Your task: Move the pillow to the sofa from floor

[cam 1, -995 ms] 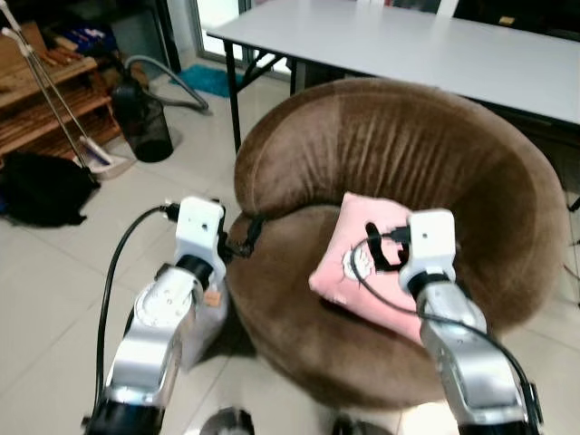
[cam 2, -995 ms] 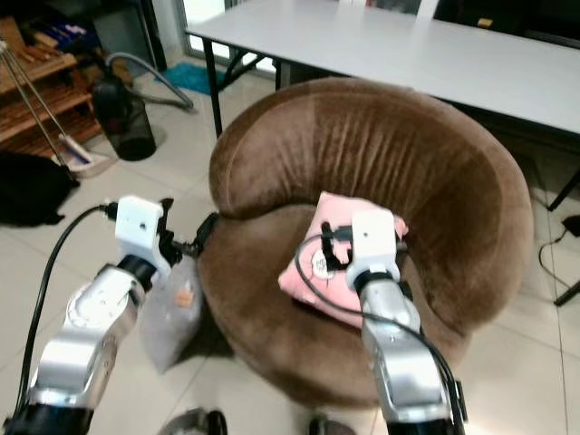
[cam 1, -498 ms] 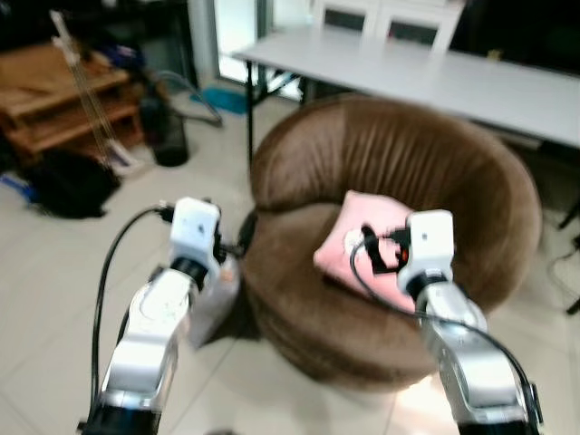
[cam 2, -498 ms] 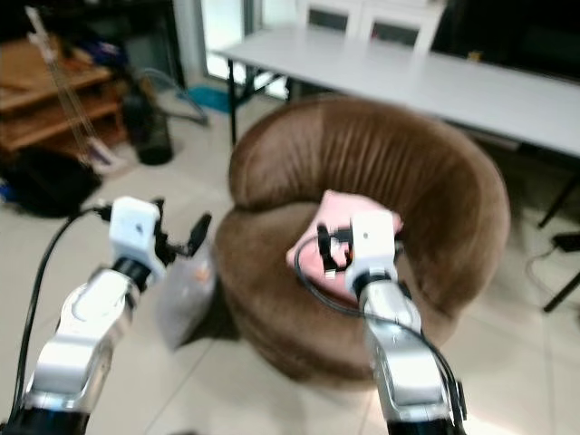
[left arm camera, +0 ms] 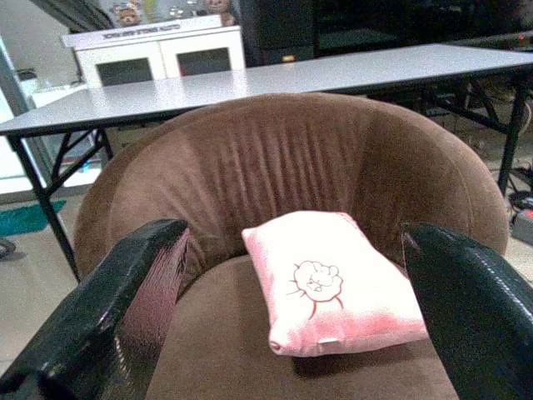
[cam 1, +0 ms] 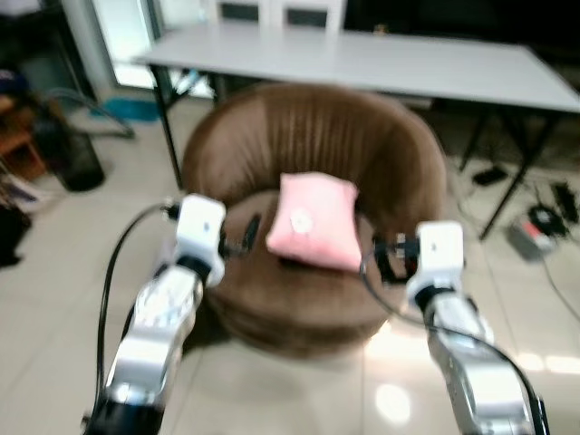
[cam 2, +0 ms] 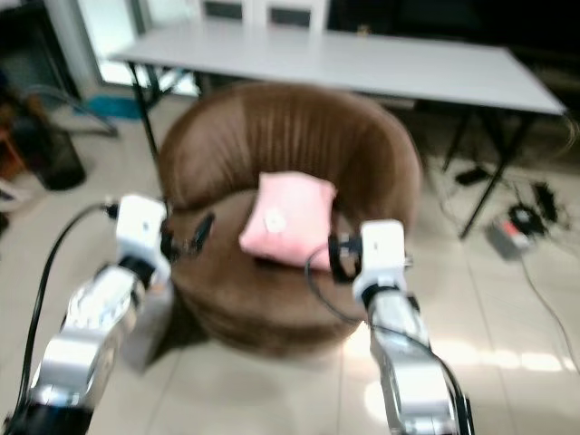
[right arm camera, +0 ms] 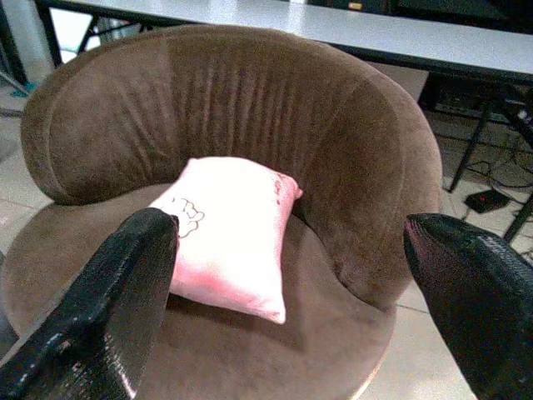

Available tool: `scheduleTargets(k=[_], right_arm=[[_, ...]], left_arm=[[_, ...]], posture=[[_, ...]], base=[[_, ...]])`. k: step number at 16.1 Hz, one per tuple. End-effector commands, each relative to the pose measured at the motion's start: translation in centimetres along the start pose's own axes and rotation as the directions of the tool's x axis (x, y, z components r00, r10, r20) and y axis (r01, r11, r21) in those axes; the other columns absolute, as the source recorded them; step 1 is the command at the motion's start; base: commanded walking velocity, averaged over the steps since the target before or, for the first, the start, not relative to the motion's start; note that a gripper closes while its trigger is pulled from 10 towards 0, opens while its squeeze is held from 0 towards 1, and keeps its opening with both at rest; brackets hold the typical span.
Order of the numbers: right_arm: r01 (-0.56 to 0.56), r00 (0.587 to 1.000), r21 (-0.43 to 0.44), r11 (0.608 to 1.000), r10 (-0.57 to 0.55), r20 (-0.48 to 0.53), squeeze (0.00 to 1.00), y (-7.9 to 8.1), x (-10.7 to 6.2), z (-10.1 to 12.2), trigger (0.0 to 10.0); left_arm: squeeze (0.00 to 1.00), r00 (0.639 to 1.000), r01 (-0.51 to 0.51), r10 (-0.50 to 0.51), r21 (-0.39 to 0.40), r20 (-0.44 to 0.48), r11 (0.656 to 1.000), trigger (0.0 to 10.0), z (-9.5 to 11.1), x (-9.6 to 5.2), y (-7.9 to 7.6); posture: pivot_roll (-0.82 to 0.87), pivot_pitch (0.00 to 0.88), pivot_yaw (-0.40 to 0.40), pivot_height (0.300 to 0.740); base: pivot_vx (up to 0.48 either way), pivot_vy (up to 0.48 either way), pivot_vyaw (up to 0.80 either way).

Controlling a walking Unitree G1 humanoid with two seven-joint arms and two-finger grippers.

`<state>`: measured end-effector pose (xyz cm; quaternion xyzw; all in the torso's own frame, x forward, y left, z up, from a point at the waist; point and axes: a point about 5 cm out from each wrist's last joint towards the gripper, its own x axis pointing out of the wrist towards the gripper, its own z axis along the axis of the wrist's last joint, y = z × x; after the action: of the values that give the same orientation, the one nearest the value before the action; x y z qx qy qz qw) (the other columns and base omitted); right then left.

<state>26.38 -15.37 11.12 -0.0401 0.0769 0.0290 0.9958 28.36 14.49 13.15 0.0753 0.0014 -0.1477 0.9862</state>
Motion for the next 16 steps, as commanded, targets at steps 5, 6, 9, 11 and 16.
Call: scheduleTargets(k=[5, 6, 9, 11, 16], right_arm=[[-0.020, 1.000, -0.001, 1.000, 0.020, 0.018, 0.00, 0.2, 0.1, 0.5, 10.0], [-0.028, 0.999, -0.007, 1.000, 0.028, 0.025, 0.00, 0.2, 0.1, 0.6, 10.0], [-0.025, 0.999, -0.034, 0.999, 0.026, 0.025, 0.00, 0.1, 0.2, 0.7, 10.0], [-0.016, 1.000, -0.045, 0.999, 0.017, 0.019, 0.00, -0.5, 0.2, 0.6, 10.0], [0.004, 1.000, -0.015, 1.000, -0.004, 0.009, 0.00, -1.0, 0.0, 0.3, 10.0]], left_arm=[[0.00, 1.000, 0.002, -0.002, 0.009, -0.005, 1.000, 10.0, -0.1, 0.1, 0.1], [0.00, 1.000, 0.001, -0.001, 0.009, -0.005, 1.000, 10.0, -0.1, 0.2, 0.0], [0.00, 1.000, -0.003, 0.003, 0.008, -0.008, 1.000, 10.0, -0.3, 0.0, 0.1], [0.00, 1.000, -0.007, 0.007, 0.010, -0.011, 1.000, 10.0, -0.3, 0.0, 0.2], [0.00, 1.000, -0.003, 0.003, 0.010, -0.006, 1.000, 10.0, -0.2, 0.2, 0.0]], posture=[[-0.04, 0.000, -0.023, 0.740], [-0.04, 0.000, -0.024, 0.740], [-0.04, 0.000, -0.028, 0.740], [-0.04, 0.000, -0.029, 0.740], [-0.04, 0.000, -0.022, 0.740]], base=[[0.000, 0.442, -0.57], [0.000, 0.480, 0.00], [0.000, 0.480, 0.00], [0.000, 0.478, 0.00], [0.000, 0.479, 0.00]])
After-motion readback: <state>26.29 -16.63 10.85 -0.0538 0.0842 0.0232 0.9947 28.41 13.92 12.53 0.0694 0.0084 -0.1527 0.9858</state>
